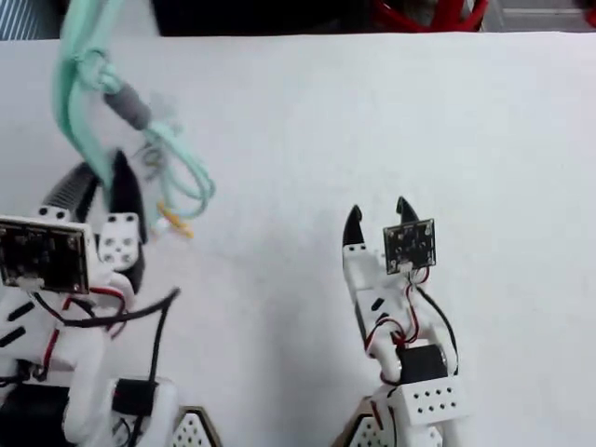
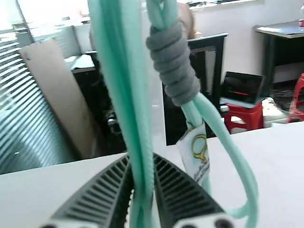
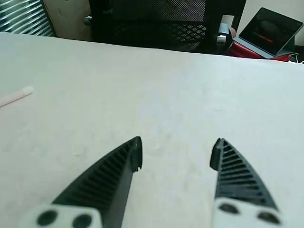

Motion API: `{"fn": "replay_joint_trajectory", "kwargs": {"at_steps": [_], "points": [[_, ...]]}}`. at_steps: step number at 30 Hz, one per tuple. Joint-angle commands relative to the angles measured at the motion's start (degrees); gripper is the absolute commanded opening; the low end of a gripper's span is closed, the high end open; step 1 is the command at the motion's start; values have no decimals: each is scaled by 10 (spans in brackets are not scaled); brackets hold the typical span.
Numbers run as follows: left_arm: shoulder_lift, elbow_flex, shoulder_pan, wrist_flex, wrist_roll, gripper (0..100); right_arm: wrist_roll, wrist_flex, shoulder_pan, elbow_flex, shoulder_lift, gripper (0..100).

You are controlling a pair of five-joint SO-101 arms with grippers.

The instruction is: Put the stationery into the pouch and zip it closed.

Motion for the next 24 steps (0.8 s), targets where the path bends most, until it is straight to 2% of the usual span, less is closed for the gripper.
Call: {"fn": "replay_joint_trajectory", "kwargs": {"at_steps": [1, 5, 10, 18, 21, 24], "points": [[81, -36, -102, -23, -25, 24, 4, 2, -4, -4, -7, 230], [233, -76, -209, -53, -26, 24, 4, 2, -4, -4, -7, 230], [395, -120, -246, -84, -45, 24, 4, 2, -4, -4, -7, 230], [551, 10, -248, -392, -67, 24, 4, 2, -4, -4, -7, 230], [562, 67, -247, -469, -67, 24, 4, 2, -4, -4, -7, 230], [562, 105, -240, -507, -59, 24, 4, 2, -4, -4, -8, 230]]}}
